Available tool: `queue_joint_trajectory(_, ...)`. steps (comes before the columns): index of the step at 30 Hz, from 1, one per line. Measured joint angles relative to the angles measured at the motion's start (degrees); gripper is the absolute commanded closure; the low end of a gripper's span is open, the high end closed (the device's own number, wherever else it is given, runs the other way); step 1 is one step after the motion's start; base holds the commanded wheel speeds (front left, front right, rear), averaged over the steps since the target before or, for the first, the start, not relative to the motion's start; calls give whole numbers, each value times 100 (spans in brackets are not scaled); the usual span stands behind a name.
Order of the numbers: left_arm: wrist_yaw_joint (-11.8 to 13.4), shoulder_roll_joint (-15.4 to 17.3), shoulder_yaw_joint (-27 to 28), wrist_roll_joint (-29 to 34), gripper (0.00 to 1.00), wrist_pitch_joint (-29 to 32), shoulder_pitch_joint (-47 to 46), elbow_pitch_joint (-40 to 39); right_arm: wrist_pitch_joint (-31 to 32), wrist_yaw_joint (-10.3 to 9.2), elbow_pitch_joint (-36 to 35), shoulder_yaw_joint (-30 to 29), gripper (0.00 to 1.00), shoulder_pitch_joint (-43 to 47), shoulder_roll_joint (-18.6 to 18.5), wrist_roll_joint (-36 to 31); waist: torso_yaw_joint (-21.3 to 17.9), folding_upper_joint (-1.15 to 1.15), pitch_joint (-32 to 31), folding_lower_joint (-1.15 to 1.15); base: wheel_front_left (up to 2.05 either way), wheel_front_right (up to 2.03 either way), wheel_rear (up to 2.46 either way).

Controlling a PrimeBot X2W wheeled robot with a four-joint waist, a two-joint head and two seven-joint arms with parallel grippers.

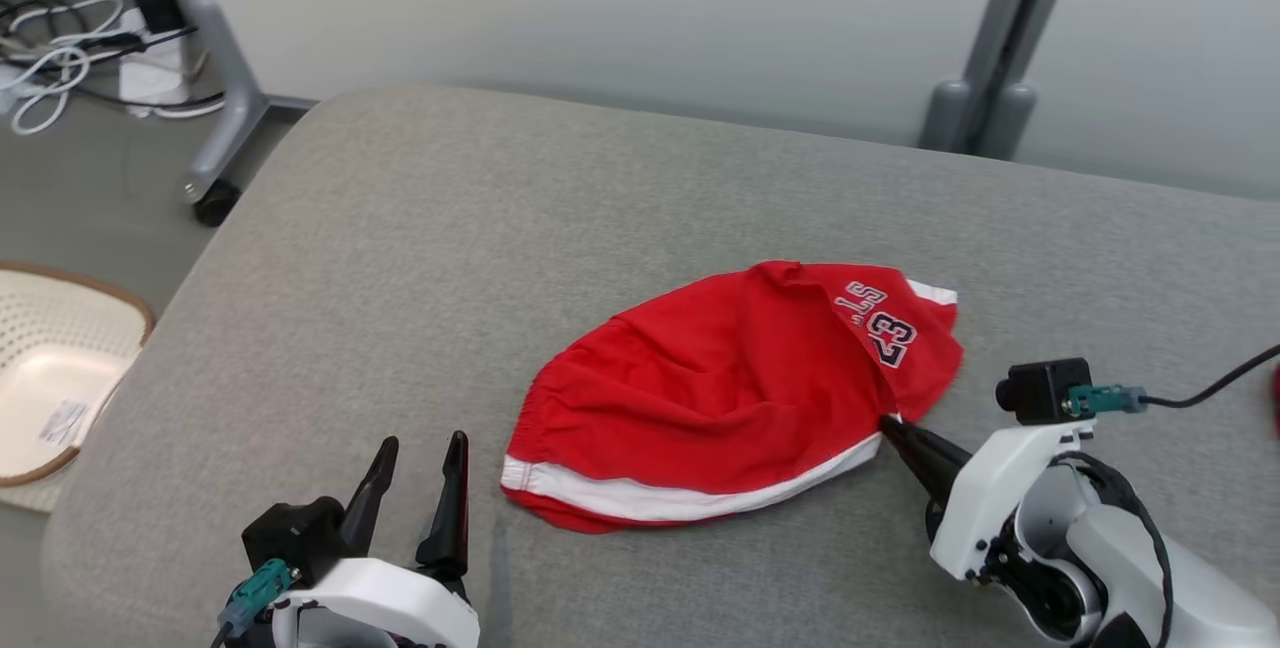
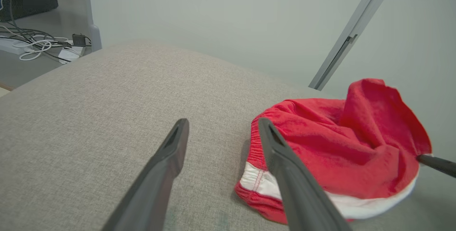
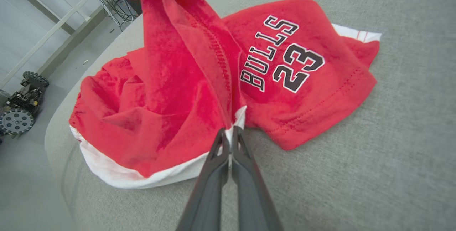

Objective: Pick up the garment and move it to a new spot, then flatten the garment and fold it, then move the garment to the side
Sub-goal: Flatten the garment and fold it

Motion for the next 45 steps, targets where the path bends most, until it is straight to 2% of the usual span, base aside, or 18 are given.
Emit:
queue_joint_trajectory(8, 54, 69, -10, -9, 0, 55, 47, -125, 348, -1, -812, -392, 100, 584, -313, 264, -537, 0, -135, 0, 0, 0, 0)
queue_joint_trajectory(15, 107, 149, -9, -33, 0, 104, 120, -234, 1053, -1, -1446, -889, 100, 1153, -664, 483, -919, 0, -177, 0, 0, 0, 0)
queue_joint_trajectory(20, 113, 162, -26, -38, 0, 134, 120, -278, 1490, -1, -1737, -1272, 100, 1551, -750, 486, -1100, 0, -137, 0, 0, 0, 0)
queue_joint_trajectory(22, 119, 166, -36, -40, 0, 137, 120, -282, 1633, -1, -1837, -1402, 51, 1711, -716, 447, -1151, 0, -119, 0, 0, 0, 0)
queue_joint_trajectory(23, 120, 169, -41, -40, 0, 138, 120, -283, 1663, -1, -1860, -1499, 0, 1768, -683, 416, -1171, 0, -110, 0, 0, 0, 0)
queue_joint_trajectory(28, 120, 209, -52, -41, 0, 163, 113, -288, 1747, -1, -1982, -1990, 0, 1951, -536, 119, -1231, 0, -100, 0, 0, 0, 0)
queue_joint_trajectory(32, 137, 250, -58, -41, 0, 186, 115, -307, 1592, -1, -2141, -2613, 0, 2157, -517, -129, -1245, 0, -148, 0, 0, 0, 0)
queue_joint_trajectory(37, 190, 334, -51, -42, 0, 227, 142, -397, 942, -1, -2451, -3440, 0, 2324, -311, -673, -1257, 0, -216, 0, 0, 0, 0)
queue_joint_trajectory(45, 353, 413, 137, -42, 0, 100, 258, -691, -168, -1, -2950, -4076, 0, 2570, 369, -1879, -1297, 0, -316, 0, 0, 0, 0)
